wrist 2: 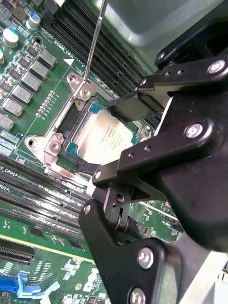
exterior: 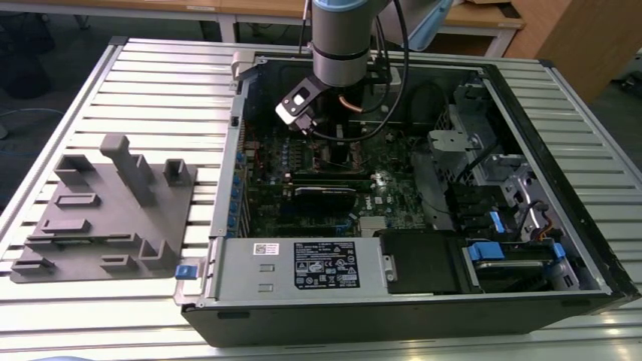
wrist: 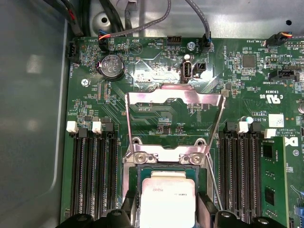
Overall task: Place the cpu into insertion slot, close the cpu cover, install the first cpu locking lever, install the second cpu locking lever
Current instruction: 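Place the cpu into insertion slot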
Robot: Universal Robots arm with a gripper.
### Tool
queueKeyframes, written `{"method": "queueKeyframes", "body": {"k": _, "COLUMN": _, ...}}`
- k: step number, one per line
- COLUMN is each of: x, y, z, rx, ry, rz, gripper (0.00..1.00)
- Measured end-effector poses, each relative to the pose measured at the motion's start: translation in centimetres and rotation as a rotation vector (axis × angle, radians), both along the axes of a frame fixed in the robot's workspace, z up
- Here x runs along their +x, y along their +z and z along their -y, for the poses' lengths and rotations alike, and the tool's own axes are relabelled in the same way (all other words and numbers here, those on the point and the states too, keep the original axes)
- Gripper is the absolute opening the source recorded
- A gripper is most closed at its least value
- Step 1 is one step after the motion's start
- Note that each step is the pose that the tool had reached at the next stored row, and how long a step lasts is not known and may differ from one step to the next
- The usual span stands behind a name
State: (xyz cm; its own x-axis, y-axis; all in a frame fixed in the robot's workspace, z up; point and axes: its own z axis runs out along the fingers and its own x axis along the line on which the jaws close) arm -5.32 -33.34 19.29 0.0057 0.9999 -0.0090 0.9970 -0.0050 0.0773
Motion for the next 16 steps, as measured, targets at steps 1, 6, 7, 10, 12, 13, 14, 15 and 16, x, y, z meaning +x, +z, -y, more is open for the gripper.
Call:
{"method": "queueKeyframes", "body": {"k": 1, "x": 0.0, "y": 0.0, "z": 0.0, "rx": 0.0, "ry": 0.0, "rz": 0.0, "gripper": 0.61}}
{"method": "queueKeyframes", "body": {"k": 6, "x": 0.0, "y": 0.2, "z": 0.01, "rx": -0.0001, "ry": 0.0, "rz": 0.0, "gripper": 0.61}}
{"method": "queueKeyframes", "body": {"k": 7, "x": 0.0, "y": 0.36, "z": 0.0, "rx": 0.0, "ry": 0.0, "rz": 0.0, "gripper": 0.61}}
{"method": "queueKeyframes", "body": {"k": 10, "x": 0.0, "y": 0.86, "z": 0.0, "rx": -0.0001, "ry": 0.0, "rz": -0.0001, "gripper": 0.61}}
{"method": "queueKeyframes", "body": {"k": 12, "x": 0.0, "y": 1.16, "z": 0.0, "rx": -0.0001, "ry": 0.0, "rz": 0.0, "gripper": 0.61}}
{"method": "queueKeyframes", "body": {"k": 13, "x": 0.0, "y": 1.25, "z": 0.0, "rx": -0.0001, "ry": 0.0, "rz": 0.0, "gripper": 0.61}}
{"method": "queueKeyframes", "body": {"k": 14, "x": 0.0, "y": 1.29, "z": 0.0, "rx": -0.0001, "ry": 0.0, "rz": 0.0, "gripper": 0.61}}
{"method": "queueKeyframes", "body": {"k": 15, "x": 0.0, "y": 1.3, "z": 0.0, "rx": 0.0001, "ry": 0.0, "rz": 0.0001, "gripper": 0.61}}
{"method": "queueKeyframes", "body": {"k": 16, "x": 0.0, "y": 1.3, "z": 0.0, "rx": 0.0002, "ry": 0.0, "rz": 0.0002, "gripper": 0.61}}
